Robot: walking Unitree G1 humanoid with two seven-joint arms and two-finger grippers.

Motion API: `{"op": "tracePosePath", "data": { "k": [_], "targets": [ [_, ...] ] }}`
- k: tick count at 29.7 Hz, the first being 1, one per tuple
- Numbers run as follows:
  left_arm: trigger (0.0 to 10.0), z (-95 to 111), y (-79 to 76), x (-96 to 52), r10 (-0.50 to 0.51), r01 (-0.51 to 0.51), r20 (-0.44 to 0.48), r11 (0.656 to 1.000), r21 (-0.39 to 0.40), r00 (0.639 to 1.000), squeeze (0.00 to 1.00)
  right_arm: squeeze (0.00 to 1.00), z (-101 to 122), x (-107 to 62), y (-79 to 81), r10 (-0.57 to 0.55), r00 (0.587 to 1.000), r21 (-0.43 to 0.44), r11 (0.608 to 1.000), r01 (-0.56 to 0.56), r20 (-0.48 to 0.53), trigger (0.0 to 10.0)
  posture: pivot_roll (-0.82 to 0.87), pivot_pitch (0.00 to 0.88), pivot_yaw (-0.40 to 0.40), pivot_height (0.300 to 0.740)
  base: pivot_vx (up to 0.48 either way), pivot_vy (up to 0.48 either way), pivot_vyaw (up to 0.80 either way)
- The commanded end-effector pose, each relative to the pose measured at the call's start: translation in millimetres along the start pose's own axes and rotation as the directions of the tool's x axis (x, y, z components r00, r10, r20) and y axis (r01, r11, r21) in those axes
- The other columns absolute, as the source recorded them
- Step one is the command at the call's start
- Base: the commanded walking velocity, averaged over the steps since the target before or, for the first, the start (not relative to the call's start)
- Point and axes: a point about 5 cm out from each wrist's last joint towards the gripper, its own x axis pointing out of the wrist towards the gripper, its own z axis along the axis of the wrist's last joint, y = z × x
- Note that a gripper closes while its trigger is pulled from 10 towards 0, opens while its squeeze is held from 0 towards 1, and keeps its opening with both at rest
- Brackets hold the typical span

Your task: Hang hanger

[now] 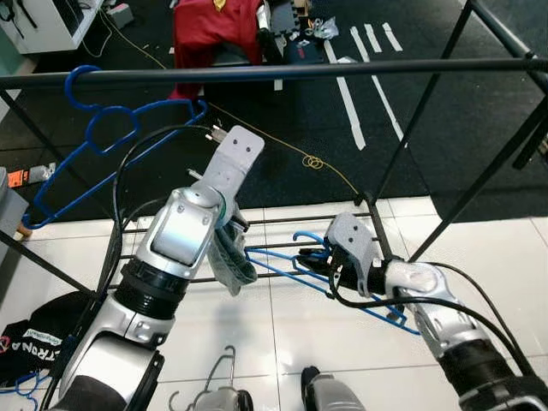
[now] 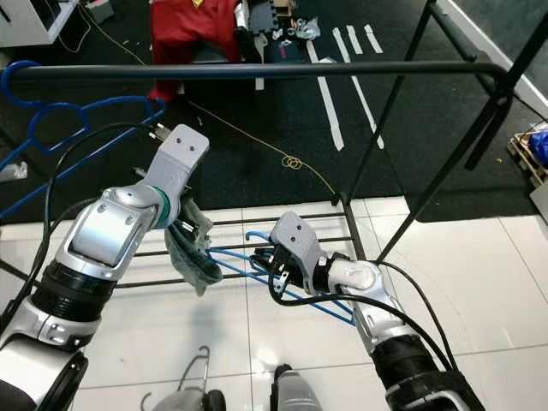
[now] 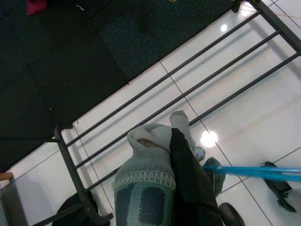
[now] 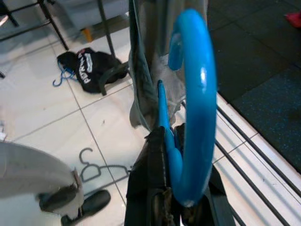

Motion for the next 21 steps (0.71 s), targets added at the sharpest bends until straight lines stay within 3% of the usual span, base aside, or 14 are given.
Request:
{"op": "tracePosePath", "data": {
  "k": [1, 4, 21],
  "targets": [
    [10.0, -5, 0.3, 1.1, 0.014, -0.013, -0.022, 1.000, 0.014, 1.000, 0.00, 0.00, -1, -1.9, 3.6, 0.014, 1.000, 0.002, 1.000, -0.014, -0.001, 10.0, -0.06, 0.102, 0.104, 0.740, 0.000, 0.000, 0.00],
    [10.0, -6, 0.8, 0.6, 0.016, -0.016, -0.023, 1.000, 0.019, 1.000, 0.00, 0.00, 2, -10.4, 7.5, 0.023, 1.000, -0.005, 1.000, -0.023, 0.003, 10.0, -0.06, 0.105, 0.109, 0.740, 0.000, 0.000, 0.00],
    [10.0, -9, 2.7, 4.2, 0.033, -0.033, -0.028, 0.999, 0.026, 0.999, 0.00, 0.00, 16, -12.3, 20.3, 0.098, 0.994, 0.016, 0.995, -0.099, 0.051, 10.0, -0.06, 0.109, 0.115, 0.740, 0.000, 0.000, 0.00]
  ]
}}
